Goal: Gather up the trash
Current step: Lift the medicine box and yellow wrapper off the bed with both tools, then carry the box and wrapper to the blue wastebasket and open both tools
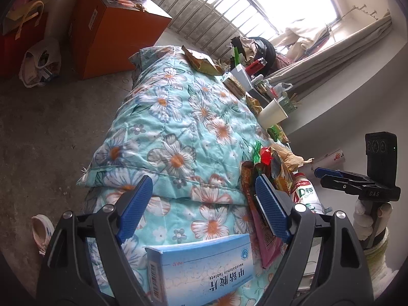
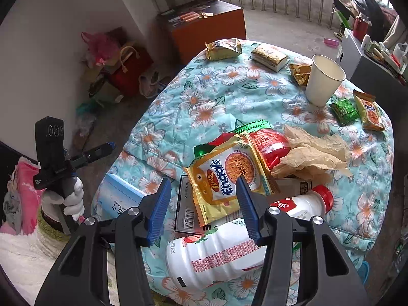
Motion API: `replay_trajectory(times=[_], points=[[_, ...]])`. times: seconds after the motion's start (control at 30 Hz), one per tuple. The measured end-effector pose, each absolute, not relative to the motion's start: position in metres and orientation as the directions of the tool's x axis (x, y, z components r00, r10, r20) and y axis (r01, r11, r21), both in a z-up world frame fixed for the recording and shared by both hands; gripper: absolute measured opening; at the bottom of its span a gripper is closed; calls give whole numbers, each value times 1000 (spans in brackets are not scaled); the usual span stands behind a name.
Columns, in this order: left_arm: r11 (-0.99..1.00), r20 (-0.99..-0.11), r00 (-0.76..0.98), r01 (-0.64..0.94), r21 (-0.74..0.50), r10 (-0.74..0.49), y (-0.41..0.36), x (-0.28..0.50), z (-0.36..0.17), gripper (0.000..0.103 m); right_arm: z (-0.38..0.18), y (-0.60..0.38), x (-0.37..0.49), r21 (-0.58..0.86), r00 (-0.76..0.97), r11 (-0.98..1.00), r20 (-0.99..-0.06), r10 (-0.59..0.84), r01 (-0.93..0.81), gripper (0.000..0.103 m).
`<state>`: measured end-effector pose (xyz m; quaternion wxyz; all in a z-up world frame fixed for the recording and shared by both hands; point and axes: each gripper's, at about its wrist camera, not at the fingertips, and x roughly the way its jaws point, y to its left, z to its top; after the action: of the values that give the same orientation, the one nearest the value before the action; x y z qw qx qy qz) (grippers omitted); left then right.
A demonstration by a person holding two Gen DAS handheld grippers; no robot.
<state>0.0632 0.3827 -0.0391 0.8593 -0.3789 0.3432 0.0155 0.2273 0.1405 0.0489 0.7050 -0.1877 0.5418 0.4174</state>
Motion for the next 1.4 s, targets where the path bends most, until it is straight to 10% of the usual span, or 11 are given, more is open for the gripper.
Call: replay_trajectory(times=[0.47,0.67,1.07,1.4], points=[[730,-635,748,-323,-602,-193,382,31,-46,78,-12,216,198,-129,155,406,-987,31,-905,59],[744,-634,751,-316,-589,-183,381,20,-39,78,-14,209,205,-94,134,466,-990,53,-880,29],[861,-578,761,-50,-506,-295,340,14,-13,83,39,170,219,72,160,600,-932,324,-797,7],[901,-730,530,289,-324,-432,296,65,-20,86,136,48,194,490,173,541,-611,773,-683,7]])
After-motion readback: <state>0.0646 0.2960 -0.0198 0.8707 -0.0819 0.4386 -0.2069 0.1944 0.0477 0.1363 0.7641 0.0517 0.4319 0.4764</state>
